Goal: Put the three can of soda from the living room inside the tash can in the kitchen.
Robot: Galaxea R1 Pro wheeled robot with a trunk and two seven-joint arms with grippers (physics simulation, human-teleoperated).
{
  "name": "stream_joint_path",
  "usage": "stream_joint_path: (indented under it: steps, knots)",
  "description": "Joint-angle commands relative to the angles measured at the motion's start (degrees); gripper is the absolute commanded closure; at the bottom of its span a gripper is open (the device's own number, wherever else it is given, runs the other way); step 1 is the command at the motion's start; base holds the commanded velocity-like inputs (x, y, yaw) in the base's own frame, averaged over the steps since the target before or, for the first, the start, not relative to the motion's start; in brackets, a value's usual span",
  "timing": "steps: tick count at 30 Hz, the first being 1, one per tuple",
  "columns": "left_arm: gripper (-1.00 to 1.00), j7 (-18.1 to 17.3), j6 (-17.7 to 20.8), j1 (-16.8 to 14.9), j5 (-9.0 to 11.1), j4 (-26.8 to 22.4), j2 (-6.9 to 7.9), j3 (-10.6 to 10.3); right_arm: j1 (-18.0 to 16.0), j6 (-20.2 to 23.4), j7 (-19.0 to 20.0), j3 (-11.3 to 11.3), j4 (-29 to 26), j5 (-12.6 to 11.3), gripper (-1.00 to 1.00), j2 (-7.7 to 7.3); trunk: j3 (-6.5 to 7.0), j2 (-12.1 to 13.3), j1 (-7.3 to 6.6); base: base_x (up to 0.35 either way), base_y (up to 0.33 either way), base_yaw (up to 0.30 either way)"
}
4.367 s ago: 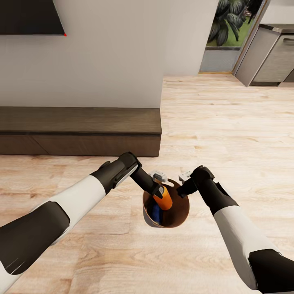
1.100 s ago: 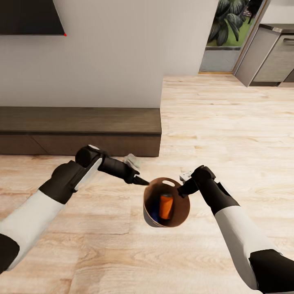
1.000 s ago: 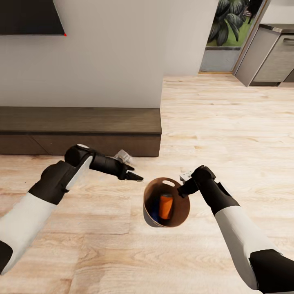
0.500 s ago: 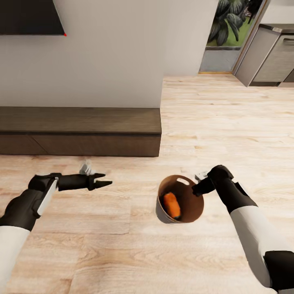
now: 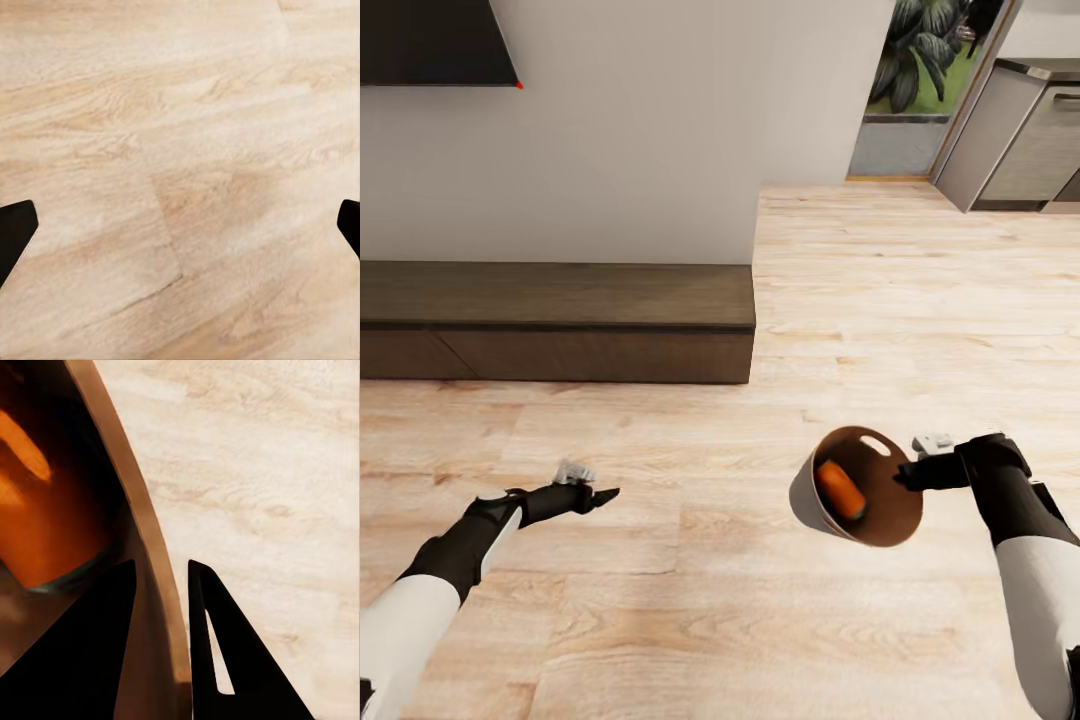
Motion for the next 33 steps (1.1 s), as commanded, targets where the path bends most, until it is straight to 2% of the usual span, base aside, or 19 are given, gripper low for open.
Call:
stream_joint_path:
  steps: [1, 5, 8, 12, 13, 20, 22, 23, 24, 25, 26, 29, 30, 33]
  knots:
    - [-1.0, 2.4, -0.2, 0.0, 0.0, 0.3, -0.99, 0.1, 0.8, -0.4, 0.5, -1.7, 0.0, -1.8, 1.0, -0.03, 0.01, 0.0, 0.0, 0.0, 0.0, 0.0]
    - [-1.0, 7.6, -0.4, 0.0, 0.1, 0.0, -2.75, 0.1, 1.4, -1.4, 0.5, -3.0, -0.2, -1.8, 1.0, -0.03, 0.01, 0.0, 0.0, 0.0, 0.0, 0.0]
    - [-1.0, 9.6, -0.1, 0.0, 0.2, -0.2, -3.23, 0.0, 1.5, -1.7, 0.5, -4.5, -0.3, -1.8, 1.0, -0.02, 0.0, 0.0, 0.0, 0.0, 0.0, 0.012]
    - [-1.0, 10.3, 0.4, 0.0, 0.4, -0.2, -3.5, 0.1, 1.6, -1.8, 0.5, -6.8, -0.6, -1.8, 1.0, 0.04, -0.05, 0.0, 0.0, 0.0, 0.0, 0.12]
    - [-1.0, 10.6, 2.1, 0.0, 0.5, -1.2, -3.76, 0.2, 1.6, -1.9, 0.5, -7.6, -0.7, -1.8, 1.0, 0.12, -0.08, 0.0, 0.0, 0.0, 0.0, 0.207]
    - [-1.0, 10.6, 5.5, 0.3, 0.5, -5.2, -4.02, 0.4, 1.7, -1.9, 0.7, -8.2, -0.7, -1.8, 1.0, 0.01, -0.2, 0.0, 0.0, 0.0, 0.0, 0.224]
    - [-1.0, 10.5, 6.0, 2.4, 0.6, -6.8, -3.84, 0.5, 1.7, -1.9, 0.8, -8.2, -0.7, -1.8, 1.0, 0.05, -0.21, 0.0, 0.0, 0.0, 0.0, 0.238]
    - [-1.0, 10.6, 6.0, 4.8, 0.6, -8.2, -3.71, 0.7, 1.7, -1.9, 0.8, -8.2, -0.7, -1.8, 1.0, 0.11, -0.22, 0.0, 0.0, 0.0, 0.0, 0.24]
    - [-1.0, 10.6, 6.0, 8.5, 0.6, -11.9, -3.59, 1.9, 1.7, -1.9, 0.8, -8.1, -0.7, -1.8, 1.0, 0.5, -0.22, 0.0, 0.0, 0.0, 0.0, 0.242]
    - [-1.0, 10.7, 6.0, 9.6, 0.5, -13.5, -3.58, 2.5, 1.7, -1.9, 0.7, -8.1, -0.7, -1.8, 1.0, 0.75, -0.22, 0.0, 0.0, 0.0, 0.0, 0.243]
    - [-1.0, 10.7, 6.0, 12.1, 0.4, -16.5, -3.56, 3.7, 1.7, -1.9, 0.7, -8.1, -0.7, -1.8, 1.0, 1.17, -0.22, 0.0, 0.0, 0.0, 0.0, 0.245]
    - [-1.0, 10.7, 5.8, 16.2, 0.3, -19.6, -3.55, 5.2, 1.7, -1.9, 0.6, -8.1, -0.7, -1.8, 1.0, 1.51, -0.22, 0.0, 0.0, 0.0, 0.0, 0.246]
    - [-1.0, 10.8, 5.8, 18.5, 0.3, -21.3, -3.56, 5.8, 1.7, -1.9, 0.6, -8.2, -0.7, -1.8, 1.0, 1.62, -0.22, 0.0, 0.0, 0.0, 0.0, 0.247]
    - [-1.0, 10.9, 5.7, 20.5, 0.2, -23.4, -3.76, 6.3, 1.7, -1.9, 0.8, -8.2, -0.8, -1.8, 1.0, 1.67, -0.22, 0.0, 0.0, 0.002, 0.0, 0.248]
